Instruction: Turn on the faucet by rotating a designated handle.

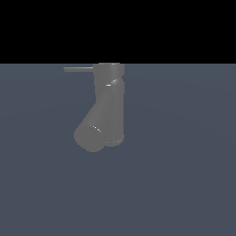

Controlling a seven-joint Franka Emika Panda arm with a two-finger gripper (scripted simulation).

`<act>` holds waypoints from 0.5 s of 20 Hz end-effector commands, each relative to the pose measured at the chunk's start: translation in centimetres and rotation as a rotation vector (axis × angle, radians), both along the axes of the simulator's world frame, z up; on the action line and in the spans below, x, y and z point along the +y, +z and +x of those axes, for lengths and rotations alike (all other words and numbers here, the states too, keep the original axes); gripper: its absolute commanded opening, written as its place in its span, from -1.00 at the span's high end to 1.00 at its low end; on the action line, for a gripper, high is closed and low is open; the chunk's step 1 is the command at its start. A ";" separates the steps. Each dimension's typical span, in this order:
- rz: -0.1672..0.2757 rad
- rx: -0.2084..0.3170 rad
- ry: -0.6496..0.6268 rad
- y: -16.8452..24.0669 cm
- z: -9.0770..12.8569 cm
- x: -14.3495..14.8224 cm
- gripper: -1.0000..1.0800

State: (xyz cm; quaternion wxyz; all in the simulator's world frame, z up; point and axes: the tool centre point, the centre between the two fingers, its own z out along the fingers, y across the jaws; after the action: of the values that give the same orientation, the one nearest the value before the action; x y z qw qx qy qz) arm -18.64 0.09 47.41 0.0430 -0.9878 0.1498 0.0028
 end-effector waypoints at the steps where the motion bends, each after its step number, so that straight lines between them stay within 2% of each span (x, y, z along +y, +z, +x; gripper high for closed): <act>1: 0.012 0.009 -0.055 -0.5 1.3 0.4 1.00; 10: 0.040 0.045 -0.259 -2.5 5.7 2.1 1.00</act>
State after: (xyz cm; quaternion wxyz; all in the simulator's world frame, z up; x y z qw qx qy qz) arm -13.67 1.91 45.28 0.0577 -0.9638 0.2595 0.0197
